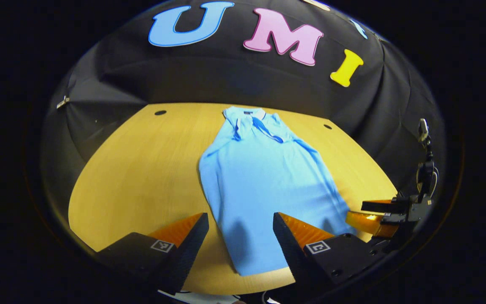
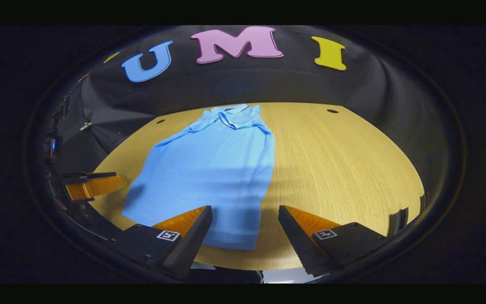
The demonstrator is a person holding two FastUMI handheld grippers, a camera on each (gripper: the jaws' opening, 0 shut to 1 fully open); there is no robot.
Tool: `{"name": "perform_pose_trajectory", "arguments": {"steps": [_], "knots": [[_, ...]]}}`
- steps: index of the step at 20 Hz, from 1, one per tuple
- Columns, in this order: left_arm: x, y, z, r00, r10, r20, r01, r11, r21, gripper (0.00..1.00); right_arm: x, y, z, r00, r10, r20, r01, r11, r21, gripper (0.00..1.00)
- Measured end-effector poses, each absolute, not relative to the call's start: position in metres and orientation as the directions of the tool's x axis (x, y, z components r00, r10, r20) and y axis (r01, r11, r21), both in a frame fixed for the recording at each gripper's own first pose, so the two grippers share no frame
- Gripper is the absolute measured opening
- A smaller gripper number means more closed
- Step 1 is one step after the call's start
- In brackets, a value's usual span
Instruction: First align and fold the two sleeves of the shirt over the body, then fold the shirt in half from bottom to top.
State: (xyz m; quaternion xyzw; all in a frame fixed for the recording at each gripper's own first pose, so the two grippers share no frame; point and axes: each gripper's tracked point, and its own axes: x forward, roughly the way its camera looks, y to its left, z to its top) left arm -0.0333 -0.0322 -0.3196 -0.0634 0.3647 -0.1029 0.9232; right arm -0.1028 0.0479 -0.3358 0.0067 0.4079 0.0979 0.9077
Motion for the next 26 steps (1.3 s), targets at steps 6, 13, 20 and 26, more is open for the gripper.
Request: {"name": "perform_pose_trajectory", "arguments": {"steps": [6,13,20,26], "knots": [[-0.041,-0.037,-0.354,0.68,-0.181,-0.711,0.148,0.983,-0.11,0.98,-0.112,0.055,-0.362,0.621,0.166,-0.766,-0.228,0.973,0.026,1.0],[-0.043,-0.05,-0.366,0.631,-0.16,-0.76,0.188,0.981,-0.051,0.58,-0.103,0.068,-0.368,0.613,0.16,-0.773,-0.221,0.975,0.026,0.58],[-0.037,-0.062,-0.363,0.616,-0.195,-0.763,0.199,0.976,-0.089,0.07,-0.093,0.078,-0.372,0.558,0.232,-0.797,-0.182,0.971,0.155,0.07],[-0.033,-0.067,-0.355,0.583,-0.221,-0.782,0.231,0.968,-0.102,0.07,-0.087,0.079,-0.372,0.498,0.275,-0.823,-0.164,0.961,0.222,0.06]]}}
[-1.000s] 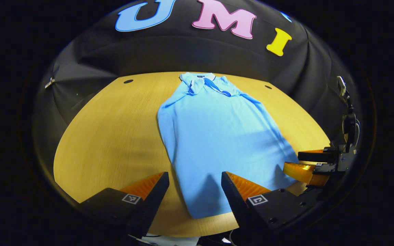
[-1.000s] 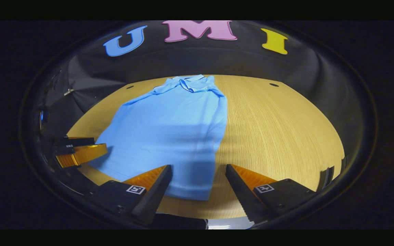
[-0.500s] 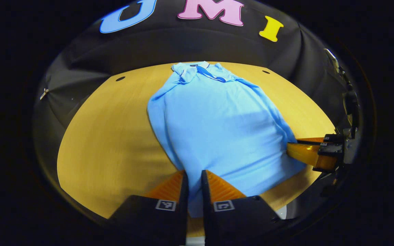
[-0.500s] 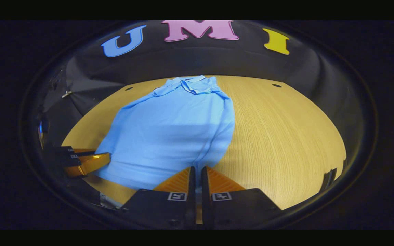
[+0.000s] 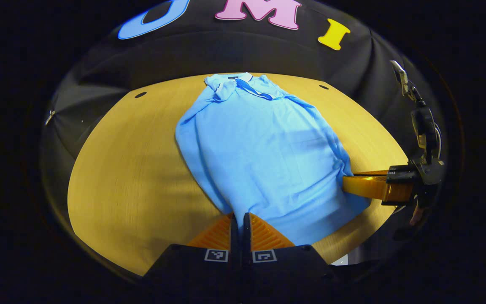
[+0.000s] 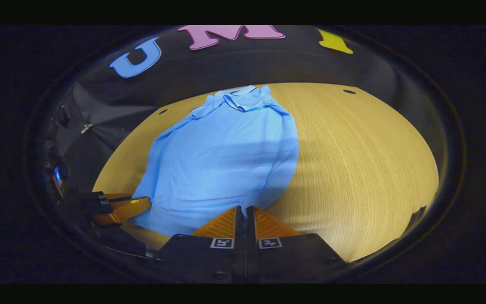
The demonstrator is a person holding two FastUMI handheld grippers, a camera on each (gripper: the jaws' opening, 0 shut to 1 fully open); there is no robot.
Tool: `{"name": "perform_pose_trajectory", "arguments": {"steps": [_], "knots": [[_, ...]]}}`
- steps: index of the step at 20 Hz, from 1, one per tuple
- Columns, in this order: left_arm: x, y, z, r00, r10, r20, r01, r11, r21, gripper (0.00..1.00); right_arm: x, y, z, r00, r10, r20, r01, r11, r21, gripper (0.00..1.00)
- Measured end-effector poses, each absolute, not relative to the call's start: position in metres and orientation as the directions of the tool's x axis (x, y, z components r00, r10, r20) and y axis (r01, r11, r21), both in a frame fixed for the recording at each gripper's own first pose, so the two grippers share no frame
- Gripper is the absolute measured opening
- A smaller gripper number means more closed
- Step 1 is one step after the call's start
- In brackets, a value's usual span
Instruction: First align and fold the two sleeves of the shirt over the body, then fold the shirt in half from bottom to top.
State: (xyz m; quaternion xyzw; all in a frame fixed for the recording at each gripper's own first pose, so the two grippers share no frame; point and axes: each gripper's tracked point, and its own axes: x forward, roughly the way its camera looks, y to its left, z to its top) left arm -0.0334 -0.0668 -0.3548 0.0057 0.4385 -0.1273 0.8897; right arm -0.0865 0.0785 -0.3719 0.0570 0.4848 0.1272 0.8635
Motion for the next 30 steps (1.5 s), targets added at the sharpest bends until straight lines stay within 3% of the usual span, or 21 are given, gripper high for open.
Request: {"name": "perform_pose_trajectory", "arguments": {"steps": [4,5,8,9,10,12,15,16,18,28,29,30], "knots": [[-0.014,-0.066,-0.323,0.606,-0.248,-0.756,0.211,0.966,-0.147,0.06,-0.061,0.085,-0.345,0.52,0.304,-0.798,-0.161,0.953,0.258,0.06],[-0.008,-0.064,-0.317,0.605,-0.244,-0.758,0.212,0.967,-0.142,0.06,-0.051,0.087,-0.339,0.529,0.315,-0.788,-0.169,0.949,0.265,0.0],[0.023,-0.063,-0.295,0.633,-0.243,-0.735,0.203,0.968,-0.146,0.06,-0.017,0.093,-0.332,0.543,0.336,-0.769,-0.19,0.942,0.276,0.0],[0.035,-0.064,-0.288,0.645,-0.245,-0.723,0.199,0.968,-0.151,0.06,-0.004,0.095,-0.327,0.553,0.339,-0.761,-0.196,0.941,0.277,0.06],[0.047,-0.065,-0.282,0.656,-0.246,-0.713,0.194,0.969,-0.155,0.06,0.011,0.096,-0.321,0.567,0.342,-0.75,-0.204,0.94,0.274,0.0],[0.074,-0.061,-0.272,0.679,-0.223,-0.699,0.157,0.975,-0.158,0.06,0.044,0.098,-0.308,0.599,0.347,-0.722,-0.223,0.938,0.266,0.12],[0.119,-0.063,-0.252,0.725,-0.213,-0.655,0.101,0.974,-0.204,0.06,0.098,0.104,-0.29,0.643,0.357,-0.677,-0.25,0.934,0.255,0.12],[0.135,-0.064,-0.247,0.738,-0.209,-0.642,0.094,0.973,-0.21,0.06,0.117,0.106,-0.284,0.659,0.362,-0.66,-0.253,0.932,0.259,0.0],[0.17,-0.061,-0.234,0.766,-0.196,-0.612,0.086,0.975,-0.205,0.06,0.152,0.109,-0.276,0.687,0.362,-0.63,-0.258,0.932,0.254,0.06],[0.353,-0.053,-0.211,0.862,-0.151,-0.484,0.075,0.982,-0.172,0.06,0.325,0.124,-0.263,0.772,0.35,-0.53,-0.268,0.936,0.228,0.06],[0.368,-0.051,-0.215,0.868,-0.149,-0.473,0.078,0.983,-0.166,0.06,0.34,0.126,-0.264,0.776,0.349,-0.525,-0.264,0.936,0.231,0.12],[0.384,-0.051,-0.219,0.87,-0.153,-0.468,0.086,0.983,-0.16,0.06,0.358,0.128,-0.266,0.782,0.341,-0.521,-0.26,0.939,0.224,0.12]]}}
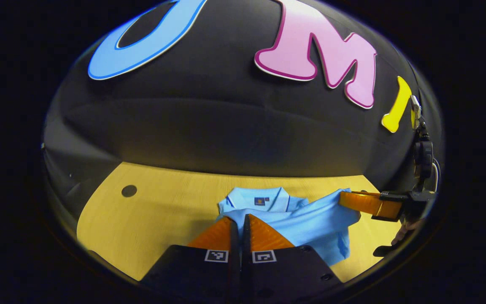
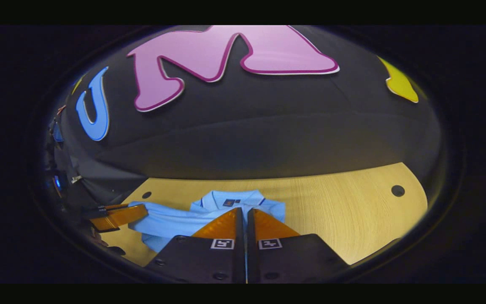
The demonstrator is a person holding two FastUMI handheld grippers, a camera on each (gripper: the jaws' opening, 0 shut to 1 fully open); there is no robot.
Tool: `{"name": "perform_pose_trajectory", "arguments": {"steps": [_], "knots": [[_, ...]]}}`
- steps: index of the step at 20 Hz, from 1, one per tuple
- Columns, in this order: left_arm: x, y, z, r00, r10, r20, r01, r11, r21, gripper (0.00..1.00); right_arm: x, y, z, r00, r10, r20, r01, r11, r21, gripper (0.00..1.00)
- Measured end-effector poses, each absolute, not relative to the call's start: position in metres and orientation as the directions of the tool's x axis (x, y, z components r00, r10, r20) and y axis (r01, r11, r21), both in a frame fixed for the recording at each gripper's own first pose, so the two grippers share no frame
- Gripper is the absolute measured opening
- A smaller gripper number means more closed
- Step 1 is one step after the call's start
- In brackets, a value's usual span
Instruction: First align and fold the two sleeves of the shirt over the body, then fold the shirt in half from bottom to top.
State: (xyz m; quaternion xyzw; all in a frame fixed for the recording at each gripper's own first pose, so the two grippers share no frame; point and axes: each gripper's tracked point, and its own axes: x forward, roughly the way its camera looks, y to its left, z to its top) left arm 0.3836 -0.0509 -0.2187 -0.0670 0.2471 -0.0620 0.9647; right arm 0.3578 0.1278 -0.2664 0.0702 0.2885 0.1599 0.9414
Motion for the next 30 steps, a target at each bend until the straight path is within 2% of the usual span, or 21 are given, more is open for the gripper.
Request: {"name": "perform_pose_trajectory", "arguments": {"steps": [2,3,5,6,9,10,12,14,15,16,17,20,21,22,27,30], "knots": [[0.415,-0.047,-0.225,0.875,-0.157,-0.458,0.095,0.983,-0.156,0.06,0.382,0.129,-0.272,0.793,0.327,-0.513,-0.26,0.945,0.199,0.0],[0.43,-0.046,-0.23,0.875,-0.161,-0.456,0.097,0.982,-0.161,0.06,0.396,0.129,-0.277,0.798,0.317,-0.512,-0.261,0.948,0.181,0.0],[0.462,-0.044,-0.241,0.882,-0.172,-0.44,0.105,0.979,-0.173,0.06,0.416,0.13,-0.292,0.803,0.299,-0.516,-0.252,0.954,0.16,0.12],[0.476,-0.044,-0.25,0.877,-0.182,-0.445,0.114,0.978,-0.176,0.06,0.428,0.13,-0.303,0.805,0.288,-0.519,-0.242,0.958,0.156,0.12],[0.498,-0.056,-0.27,0.866,-0.21,-0.453,0.167,0.977,-0.133,0.06,0.452,0.126,-0.331,0.811,0.248,-0.53,-0.21,0.969,0.132,0.0],[0.501,-0.058,-0.273,0.865,-0.218,-0.451,0.189,0.976,-0.108,0.06,0.456,0.123,-0.336,0.817,0.23,-0.529,-0.196,0.973,0.121,0.12],[0.495,-0.053,-0.269,0.862,-0.223,-0.455,0.211,0.974,-0.079,0.06,0.457,0.123,-0.346,0.817,0.211,-0.537,-0.182,0.977,0.107,0.12],[0.495,-0.049,-0.266,0.86,-0.212,-0.463,0.203,0.977,-0.069,0.12,0.451,0.123,-0.347,0.806,0.198,-0.558,-0.187,0.979,0.079,0.12],[0.496,-0.046,-0.265,0.861,-0.194,-0.47,0.191,0.98,-0.055,0.19,0.449,0.123,-0.347,0.798,0.196,-0.569,-0.193,0.979,0.066,0.12],[0.494,-0.039,-0.259,0.863,-0.175,-0.474,0.176,0.983,-0.042,0.26,0.446,0.123,-0.343,0.798,0.192,-0.571,-0.199,0.979,0.051,0.16],[0.494,-0.03,-0.249,0.87,-0.167,-0.464,0.167,0.985,-0.041,0.42,0.447,0.123,-0.338,0.809,0.182,-0.559,-0.195,0.98,0.038,0.21],[0.471,-0.019,-0.202,0.899,-0.165,-0.405,0.147,0.986,-0.074,0.92,0.434,0.116,-0.314,0.837,0.182,-0.516,-0.192,0.981,0.035,0.8],[0.456,-0.016,-0.198,0.909,-0.149,-0.39,0.13,0.989,-0.074,0.97,0.422,0.111,-0.306,0.843,0.183,-0.505,-0.194,0.98,0.032,1.0],[0.445,-0.012,-0.185,0.919,-0.134,-0.37,0.116,0.991,-0.069,0.99,0.413,0.104,-0.291,0.853,0.179,-0.489,-0.194,0.981,0.02,0.96],[0.368,0.004,-0.092,0.964,-0.114,-0.238,0.104,0.993,-0.054,0.99,0.362,0.083,-0.201,0.925,0.119,-0.362,-0.138,0.99,-0.028,0.96],[0.304,0.01,-0.038,0.976,-0.129,-0.173,0.112,0.988,-0.108,0.99,0.319,0.071,-0.142,0.959,0.079,-0.271,-0.088,0.996,-0.019,0.96]]}}
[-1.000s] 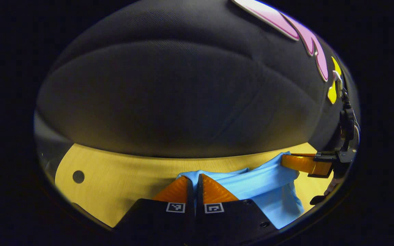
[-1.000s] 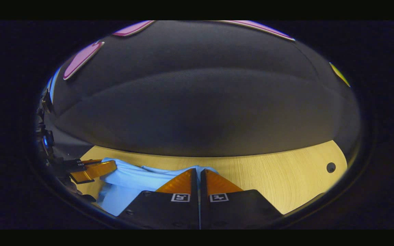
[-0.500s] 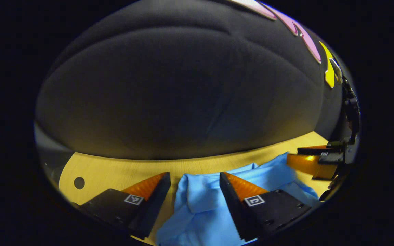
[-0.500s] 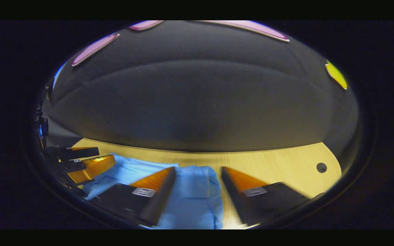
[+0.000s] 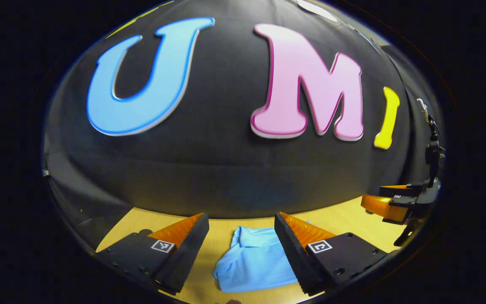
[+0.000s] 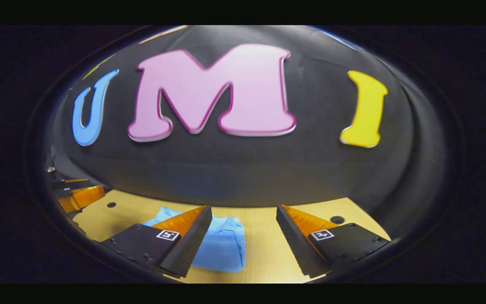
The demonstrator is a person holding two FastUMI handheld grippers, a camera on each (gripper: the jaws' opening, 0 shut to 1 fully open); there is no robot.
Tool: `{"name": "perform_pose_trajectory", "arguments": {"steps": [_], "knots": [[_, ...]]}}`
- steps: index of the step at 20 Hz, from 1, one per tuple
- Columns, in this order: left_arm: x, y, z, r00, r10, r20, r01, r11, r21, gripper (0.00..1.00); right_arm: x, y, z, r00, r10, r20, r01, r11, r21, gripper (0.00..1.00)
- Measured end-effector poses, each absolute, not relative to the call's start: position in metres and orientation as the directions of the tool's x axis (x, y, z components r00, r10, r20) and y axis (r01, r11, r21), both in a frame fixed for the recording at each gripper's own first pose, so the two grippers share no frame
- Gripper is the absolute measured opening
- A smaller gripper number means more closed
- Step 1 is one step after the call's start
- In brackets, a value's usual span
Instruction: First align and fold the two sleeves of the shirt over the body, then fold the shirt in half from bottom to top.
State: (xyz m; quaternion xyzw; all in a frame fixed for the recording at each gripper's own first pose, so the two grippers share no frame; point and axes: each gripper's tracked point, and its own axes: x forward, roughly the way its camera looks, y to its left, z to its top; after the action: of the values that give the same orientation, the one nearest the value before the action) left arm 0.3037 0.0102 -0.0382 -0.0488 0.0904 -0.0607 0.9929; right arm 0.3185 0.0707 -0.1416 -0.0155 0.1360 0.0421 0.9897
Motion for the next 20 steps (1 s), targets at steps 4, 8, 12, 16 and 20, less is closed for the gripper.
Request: {"name": "perform_pose_trajectory", "arguments": {"steps": [4,8,12,16,20], "knots": [[0.21,0.017,0.022,0.983,-0.15,-0.106,0.138,0.984,-0.111,0.99,0.243,0.059,-0.057,0.981,0.073,-0.182,-0.078,0.997,-0.02,0.96],[0.105,0.015,0.063,0.984,-0.164,-0.063,0.16,0.985,-0.069,0.97,0.151,0.06,-0.002,0.988,0.074,-0.136,-0.074,0.997,0.002,0.96],[0.012,0.01,0.085,0.983,-0.181,-0.032,0.177,0.98,-0.09,0.97,0.064,0.072,0.019,0.991,0.083,-0.103,-0.08,0.996,0.039,0.96],[-0.068,0.005,0.091,0.977,-0.213,-0.013,0.208,0.967,-0.149,0.97,-0.003,0.091,0.02,0.986,0.123,-0.11,-0.119,0.992,0.044,0.96],[-0.117,0.009,0.089,0.98,-0.198,0.008,0.198,0.972,-0.127,0.97,-0.053,0.112,0.024,0.98,0.173,-0.103,-0.172,0.985,0.019,0.96]]}}
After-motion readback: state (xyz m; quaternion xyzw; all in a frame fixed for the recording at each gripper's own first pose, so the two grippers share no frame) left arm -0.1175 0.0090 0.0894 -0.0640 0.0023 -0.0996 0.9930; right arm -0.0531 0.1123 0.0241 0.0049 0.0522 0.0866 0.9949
